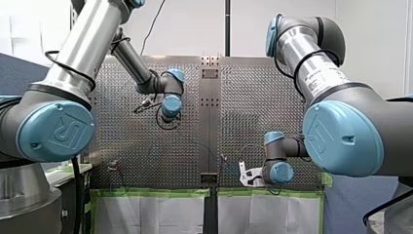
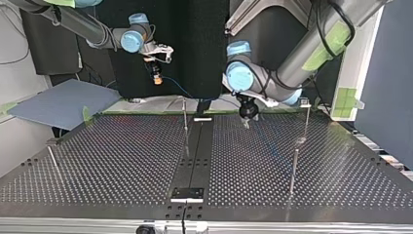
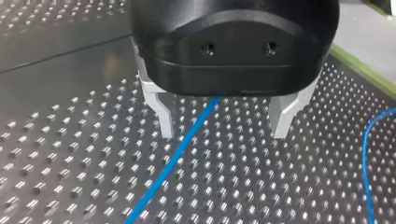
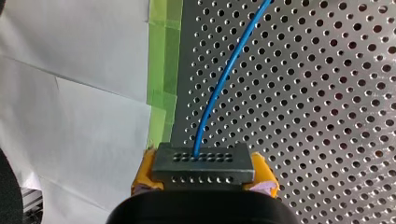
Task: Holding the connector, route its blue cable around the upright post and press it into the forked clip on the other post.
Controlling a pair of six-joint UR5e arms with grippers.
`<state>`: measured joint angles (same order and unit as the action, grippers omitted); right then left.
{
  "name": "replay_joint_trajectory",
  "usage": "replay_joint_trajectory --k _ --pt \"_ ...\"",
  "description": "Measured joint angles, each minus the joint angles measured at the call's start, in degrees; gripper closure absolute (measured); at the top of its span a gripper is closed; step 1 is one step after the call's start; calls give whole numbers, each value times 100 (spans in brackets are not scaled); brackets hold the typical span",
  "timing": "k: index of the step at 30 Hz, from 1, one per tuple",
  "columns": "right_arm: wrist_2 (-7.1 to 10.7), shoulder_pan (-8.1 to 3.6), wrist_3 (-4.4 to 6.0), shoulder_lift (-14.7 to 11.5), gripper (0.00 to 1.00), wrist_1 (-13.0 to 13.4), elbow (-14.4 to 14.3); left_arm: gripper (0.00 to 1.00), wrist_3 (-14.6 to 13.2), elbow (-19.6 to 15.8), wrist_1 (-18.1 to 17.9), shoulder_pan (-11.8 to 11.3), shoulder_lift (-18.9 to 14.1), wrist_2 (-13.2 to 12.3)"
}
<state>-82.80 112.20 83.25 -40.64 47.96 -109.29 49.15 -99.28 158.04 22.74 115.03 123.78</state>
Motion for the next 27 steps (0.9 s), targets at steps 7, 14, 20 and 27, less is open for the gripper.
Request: replay_joint_trajectory --k 7,14,20,27 --pt "0 1 0 1 100 0 2 0 278 -3 -25 89 358 -44" --pt "0 1 0 0 100 -10 6 0 482 -8 -28 176 415 -103" --pt "0 6 0 -1 100 -3 7 0 683 -4 -79 301 536 -202" --pt "20 24 0 -1 100 0 7 0 946 -4 -292 447 839 -262"
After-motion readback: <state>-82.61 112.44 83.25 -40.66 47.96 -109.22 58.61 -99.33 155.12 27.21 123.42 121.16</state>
